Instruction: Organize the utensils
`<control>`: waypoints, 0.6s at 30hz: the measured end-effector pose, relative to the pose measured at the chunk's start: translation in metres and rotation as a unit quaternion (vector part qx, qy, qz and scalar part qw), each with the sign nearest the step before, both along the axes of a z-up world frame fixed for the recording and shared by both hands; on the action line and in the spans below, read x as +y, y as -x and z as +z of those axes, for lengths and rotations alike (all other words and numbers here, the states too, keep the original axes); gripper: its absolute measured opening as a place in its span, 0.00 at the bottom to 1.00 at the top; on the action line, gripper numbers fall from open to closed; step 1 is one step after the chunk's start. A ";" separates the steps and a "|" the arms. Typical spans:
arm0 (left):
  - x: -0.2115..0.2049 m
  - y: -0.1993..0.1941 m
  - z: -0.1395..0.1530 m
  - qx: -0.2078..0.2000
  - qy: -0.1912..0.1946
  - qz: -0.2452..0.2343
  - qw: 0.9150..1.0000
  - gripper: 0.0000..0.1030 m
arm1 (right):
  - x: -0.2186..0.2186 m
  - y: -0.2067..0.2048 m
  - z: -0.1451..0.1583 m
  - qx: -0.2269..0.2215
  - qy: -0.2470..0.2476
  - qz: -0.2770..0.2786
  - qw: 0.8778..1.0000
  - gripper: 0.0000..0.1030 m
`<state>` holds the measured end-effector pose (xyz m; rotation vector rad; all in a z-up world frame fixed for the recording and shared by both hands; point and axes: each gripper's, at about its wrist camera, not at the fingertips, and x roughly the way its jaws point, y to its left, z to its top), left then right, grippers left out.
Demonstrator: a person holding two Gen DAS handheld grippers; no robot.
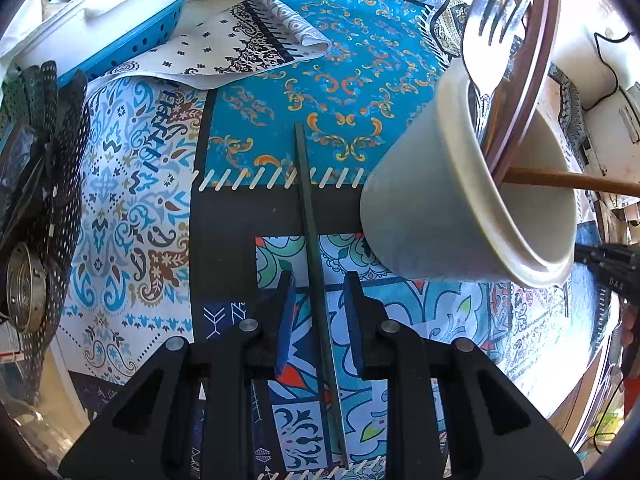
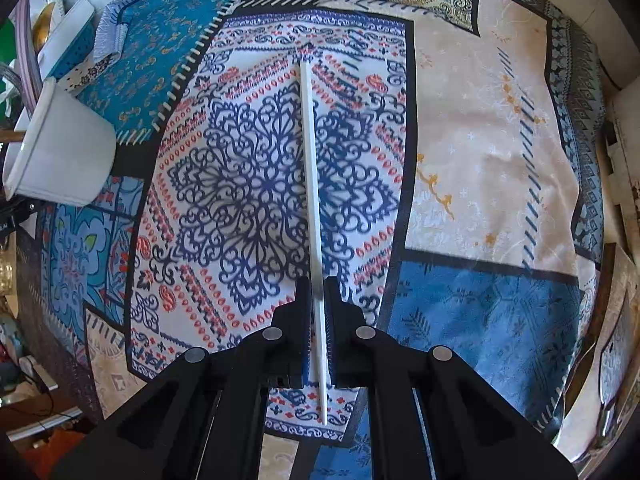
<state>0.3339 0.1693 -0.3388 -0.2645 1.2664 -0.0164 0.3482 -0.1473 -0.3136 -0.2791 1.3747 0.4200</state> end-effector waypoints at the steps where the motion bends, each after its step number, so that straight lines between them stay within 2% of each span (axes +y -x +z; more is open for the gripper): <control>1: 0.003 -0.001 0.000 0.002 -0.003 0.000 1.000 0.23 | 0.002 -0.005 0.000 0.003 -0.004 -0.005 1.000 0.06; 3: 0.002 -0.007 0.000 0.007 -0.007 -0.002 1.000 0.23 | 0.009 -0.019 -0.004 0.011 -0.009 -0.013 1.000 0.06; 5: -0.003 -0.013 0.000 0.014 -0.036 -0.015 0.999 0.13 | 0.015 -0.031 -0.003 0.006 -0.010 -0.014 1.000 0.06; 8: -0.013 -0.015 -0.002 0.016 -0.066 -0.032 0.997 0.09 | 0.022 -0.043 -0.002 -0.001 -0.007 -0.005 1.000 0.07; 13: -0.018 -0.020 -0.005 0.016 -0.074 -0.034 0.997 0.04 | 0.025 -0.069 -0.001 -0.013 0.008 0.014 1.000 0.05; 14: -0.019 -0.020 -0.005 0.017 -0.078 -0.034 0.996 0.04 | 0.040 -0.072 -0.002 -0.021 0.015 0.018 1.000 0.05; 16: -0.020 -0.018 -0.006 0.018 -0.084 -0.036 0.996 0.04 | 0.041 -0.068 -0.001 -0.038 0.032 0.032 0.998 0.06; 18: -0.019 -0.014 -0.007 0.018 -0.080 -0.027 0.996 0.04 | 0.042 -0.061 -0.002 -0.036 0.030 0.025 0.999 0.06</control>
